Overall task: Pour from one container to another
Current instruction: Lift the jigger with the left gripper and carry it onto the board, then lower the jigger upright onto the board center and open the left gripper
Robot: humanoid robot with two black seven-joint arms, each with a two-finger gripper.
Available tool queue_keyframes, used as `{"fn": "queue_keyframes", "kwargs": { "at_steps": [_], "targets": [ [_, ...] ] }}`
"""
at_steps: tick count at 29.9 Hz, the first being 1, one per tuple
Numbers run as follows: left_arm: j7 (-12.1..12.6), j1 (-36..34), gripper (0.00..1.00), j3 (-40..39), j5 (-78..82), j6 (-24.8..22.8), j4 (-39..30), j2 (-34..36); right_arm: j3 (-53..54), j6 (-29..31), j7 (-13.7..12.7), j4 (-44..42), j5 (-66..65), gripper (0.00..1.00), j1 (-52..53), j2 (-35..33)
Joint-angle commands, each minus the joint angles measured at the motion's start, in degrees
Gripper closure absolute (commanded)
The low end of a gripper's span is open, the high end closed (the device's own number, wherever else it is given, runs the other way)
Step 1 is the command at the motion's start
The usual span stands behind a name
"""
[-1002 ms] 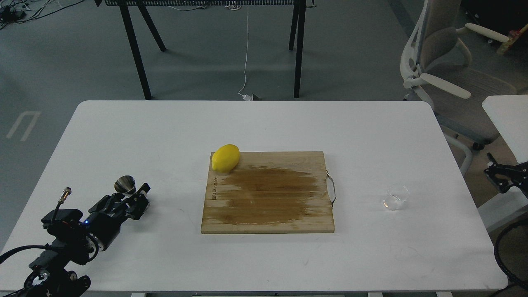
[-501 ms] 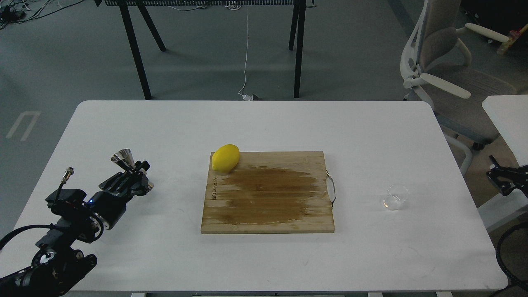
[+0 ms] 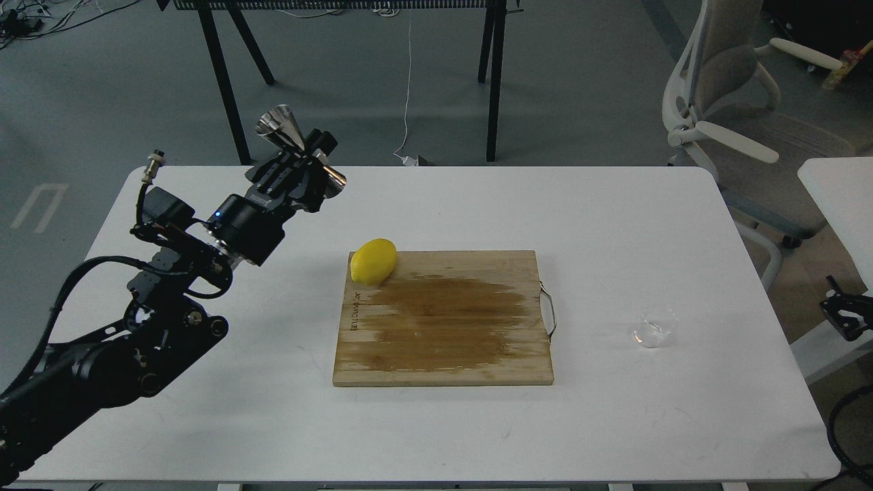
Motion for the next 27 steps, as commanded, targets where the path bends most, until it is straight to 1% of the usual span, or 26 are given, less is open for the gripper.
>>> {"fn": "queue_keyframes", "kwargs": {
  "at_steps": [1,3,8,13,15,22,27],
  "targets": [
    [0.0,-3.2,0.92,8.0,0.2,0.0,0.4,-2.5,0.2,0.0,0.0,-1.0,0.0,0.0,0.1,0.3],
    [0.0,-4.2,0.92,11.6,0.4,0.0,1.6,-4.4,0.2,0.0,0.1,-1.1,0.0,0.0,0.2,0.4],
    [0.0,-4.3,0.93,16.1,1.9,0.0,6.9,-10.6,0.3,0.0,0.1,-1.0,0.0,0.0,0.4,0.5],
    [0.0,-4.0,0.94,16.5,6.5,0.0,16.3,-19.0,0.3,0.0,0.1,-0.9,0.0,0.0,0.6,1.1],
    [0.0,-3.8,0.94,16.5,6.8,0.0,19.2,-21.4,0.3,0.0,0.1,-0.9,0.1,0.0,0.7,1.1],
    [0.0,-4.0,0.95,16.5,7.9,0.0,32.3,-21.4,0.3,0.0,0.1,-0.7,0.1,0.0,0.7,1.1],
    [0.0,-3.8,0.95,20.1,7.4,0.0,35.0,-21.4,0.3,0.0,0.1,-0.6,0.1,0.0,0.8,1.1]
  ]
}}
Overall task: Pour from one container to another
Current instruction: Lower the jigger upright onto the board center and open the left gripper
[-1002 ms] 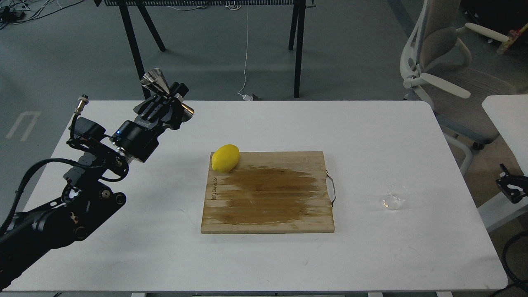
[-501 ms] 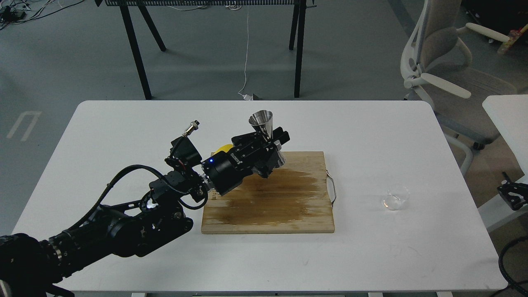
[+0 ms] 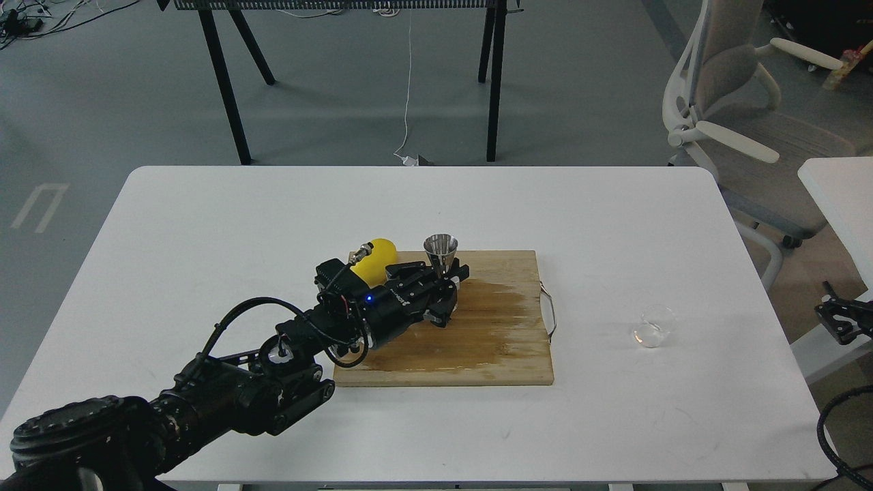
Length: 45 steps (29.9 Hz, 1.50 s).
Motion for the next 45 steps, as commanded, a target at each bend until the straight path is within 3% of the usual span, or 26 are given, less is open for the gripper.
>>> {"fn": "queue_keyframes", "kwargs": {
  "at_steps": [1,14,19,25,31,33,34,38,45],
  "targets": [
    [0.0,0.3,0.95,2.2,-0.5,0.0,1.3,0.0,0.0,0.0,0.0,-0.1,0.0,0.0,-0.1,0.0],
    [0.0,1.1,0.93,2.3,-0.4,0.0,0.2,0.0,0.1,0.0,0.0,-0.2,0.0,0.0,-0.2,0.1],
    [0.0,1.4,0.73,2.3,-0.4,0.0,-1.0,0.0,0.0,0.0,0.0,-0.2,0.0,0.0,-0.2,0.1],
    [0.0,1.5,0.68,2.3,-0.4,0.0,-1.1,0.0,0.1,0.0,0.0,-0.2,0.0,0.0,-0.2,0.4],
    [0.0,1.5,0.53,2.4,-0.4,0.0,-1.3,0.0,0.1,0.0,0.0,-0.2,0.0,0.0,-0.4,0.4],
    [0.0,1.5,0.34,2.5,-0.4,0.0,-1.3,0.0,0.1,0.0,0.0,-0.2,0.0,0.0,-0.5,0.4],
    [0.0,1.6,0.19,2.5,-0.4,0.0,-1.3,0.0,0.1,0.0,0.0,-0.2,0.0,0.0,-0.5,0.4],
    [0.0,2.8,0.01,2.5,-0.5,0.0,-1.3,0.0,0.1,0.0,0.0,-0.2,0.1,0.0,-0.7,0.4],
    [0.0,4.3,0.01,2.5,-0.6,0.0,-0.7,0.0,0.1,0.0,0.0,-0.2,0.1,0.0,-0.9,0.4]
  ]
}}
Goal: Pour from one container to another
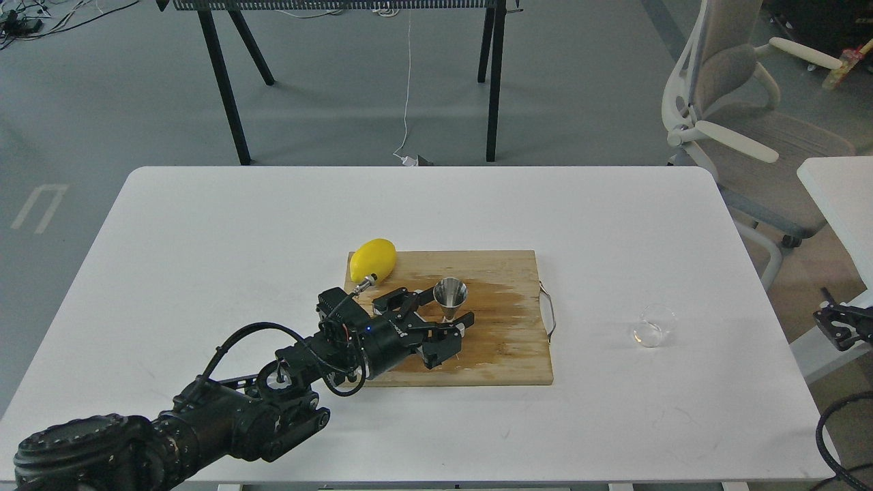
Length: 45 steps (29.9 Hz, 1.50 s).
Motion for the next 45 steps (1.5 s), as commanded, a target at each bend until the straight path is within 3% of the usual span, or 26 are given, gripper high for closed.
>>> {"fn": "queue_keyframes", "kwargs": {
  "at_steps": [1,35,41,45],
  "targets": [
    [0.0,0.7,0.01,-0.1,0.0,0.0,0.1,0.0,0.0,0.0,0.0,0.0,0.0,0.0,-0.1,0.0],
    [0.0,2.6,0.01,-0.7,-0.2,0.0,-0.7,2.6,0.0,0.0,0.0,0.0,0.0,0.0,-0.1,0.4],
    [0.0,3.6,0.01,-0.8,-0.6,0.0,-7.2,7.5,0.1,0.0,0.0,-0.1,0.0,0.0,-0.2,0.4],
    [0.0,3.6,0.02,-0.7,-2.9,0.0,-11.8,14.5,0.1,0.0,0.0,-0.1,0.0,0.0,-0.2,0.4]
  ]
}}
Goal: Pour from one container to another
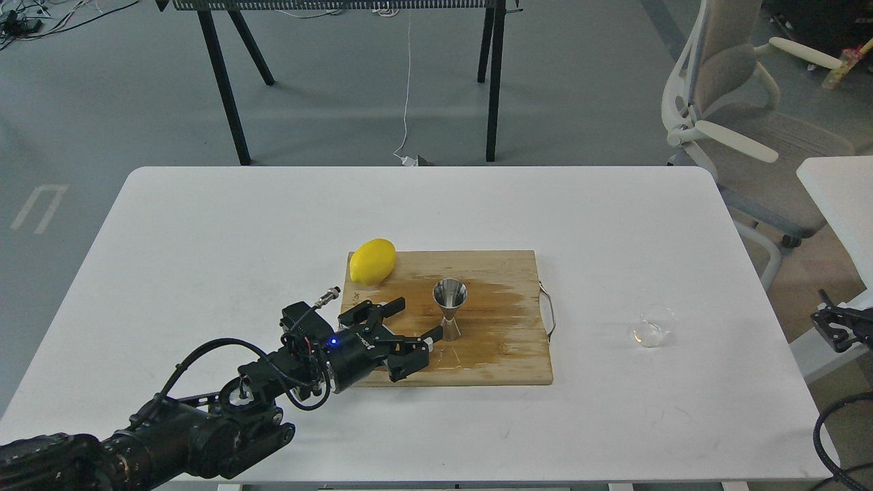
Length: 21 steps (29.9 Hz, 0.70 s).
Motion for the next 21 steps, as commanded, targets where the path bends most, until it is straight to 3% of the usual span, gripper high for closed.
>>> {"fn": "queue_keyframes", "kwargs": {
  "at_steps": [1,9,15,18,19,21],
  "targets": [
    [0.0,0.0,0.02,0.1,-2.9,0.0,-4.8,6.7,0.0,0.0,0.0,0.0,0.0,0.0,0.0,0.0],
    [0.0,-1.2,0.02,-1.9,-22.1,0.0,-17.7,26.0,0.4,0.0,0.0,0.4,0.1,0.0,0.0,0.0],
    [0.0,-1.1,0.02,-16.0,-35.4,-33.9,-19.6,29.9,0.3,0.0,-0.6,2.2,0.2,0.0,0.1,-0.6],
    [0.0,-1.5,0.02,-20.5,-43.7,-53.8,-16.8,31.2,0.1,0.0,-0.9,5.9,0.0,0.0,0.0,-1.8],
    [0.0,-1.7,0.02,-20.9,-47.0,-56.0,-15.1,32.1,-0.2,0.0,-0.9,7.0,0.0,0.0,-0.1,-2.6],
    [0.0,-2.0,0.01,-21.2,-53.8,-56.0,-11.8,33.6,-0.5,0.0,-1.0,9.7,0.3,0.0,-0.4,-4.3]
  ]
}}
